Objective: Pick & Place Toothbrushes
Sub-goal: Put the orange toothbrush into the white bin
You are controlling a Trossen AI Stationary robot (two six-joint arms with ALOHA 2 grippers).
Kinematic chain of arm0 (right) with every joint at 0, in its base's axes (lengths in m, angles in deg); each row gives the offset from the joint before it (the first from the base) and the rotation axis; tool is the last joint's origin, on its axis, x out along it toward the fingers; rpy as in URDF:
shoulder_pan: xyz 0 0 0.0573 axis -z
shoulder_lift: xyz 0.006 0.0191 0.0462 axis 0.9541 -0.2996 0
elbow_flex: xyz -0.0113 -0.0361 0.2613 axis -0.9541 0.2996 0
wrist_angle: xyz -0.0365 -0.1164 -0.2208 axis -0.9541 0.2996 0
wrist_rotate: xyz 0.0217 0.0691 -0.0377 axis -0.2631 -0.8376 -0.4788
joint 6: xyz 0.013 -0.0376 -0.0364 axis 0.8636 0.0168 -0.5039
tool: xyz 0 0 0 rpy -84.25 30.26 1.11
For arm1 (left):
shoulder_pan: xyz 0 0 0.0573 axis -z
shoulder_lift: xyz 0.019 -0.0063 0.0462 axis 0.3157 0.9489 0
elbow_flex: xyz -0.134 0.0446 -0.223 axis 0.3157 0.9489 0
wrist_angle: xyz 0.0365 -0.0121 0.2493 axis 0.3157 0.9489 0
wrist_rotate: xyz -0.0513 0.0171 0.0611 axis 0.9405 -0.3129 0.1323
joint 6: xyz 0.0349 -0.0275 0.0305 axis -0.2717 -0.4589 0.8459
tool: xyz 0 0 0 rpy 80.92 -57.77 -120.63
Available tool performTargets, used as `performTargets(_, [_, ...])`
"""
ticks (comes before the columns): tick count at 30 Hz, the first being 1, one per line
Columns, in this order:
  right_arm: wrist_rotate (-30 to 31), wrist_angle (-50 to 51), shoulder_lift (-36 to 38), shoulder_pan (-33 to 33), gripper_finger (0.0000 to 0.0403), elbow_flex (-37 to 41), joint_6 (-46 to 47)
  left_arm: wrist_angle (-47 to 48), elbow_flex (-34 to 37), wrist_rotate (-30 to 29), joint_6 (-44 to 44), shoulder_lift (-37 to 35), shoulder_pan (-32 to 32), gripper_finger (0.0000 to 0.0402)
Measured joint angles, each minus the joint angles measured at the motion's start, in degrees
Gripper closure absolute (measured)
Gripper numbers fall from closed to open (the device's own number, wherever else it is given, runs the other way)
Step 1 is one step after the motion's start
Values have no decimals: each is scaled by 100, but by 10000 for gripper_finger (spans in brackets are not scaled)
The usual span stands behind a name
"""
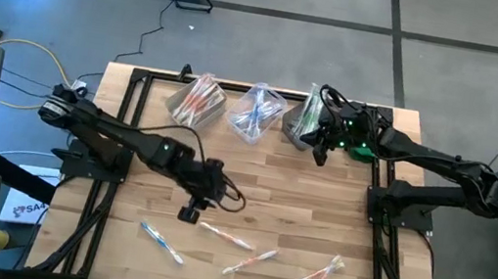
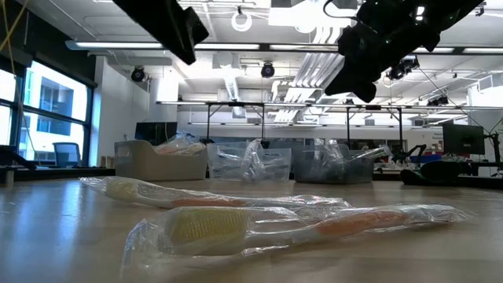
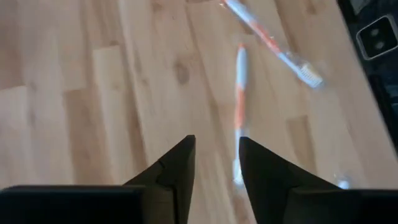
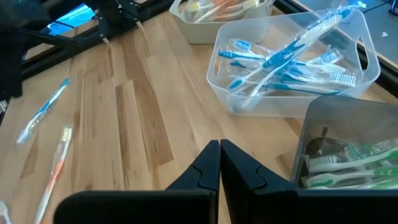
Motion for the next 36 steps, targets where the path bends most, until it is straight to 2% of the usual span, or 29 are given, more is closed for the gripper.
performTargets(7, [1, -1, -1, 1, 398, 0, -2, -36, -4, 70, -552, 549, 214, 244])
performTargets(18, [0, 35, -2, -1, 398, 0, 0, -108, -7, 95, -707, 1122, 210, 243])
performTargets(29, [0, 135, 0, 0, 398, 0, 0, -622, -8, 661, -702, 1746, 215, 243])
performTargets(36, [0, 147, -2, -1, 398, 0, -2, -832, -8, 709, -707, 2045, 424, 243])
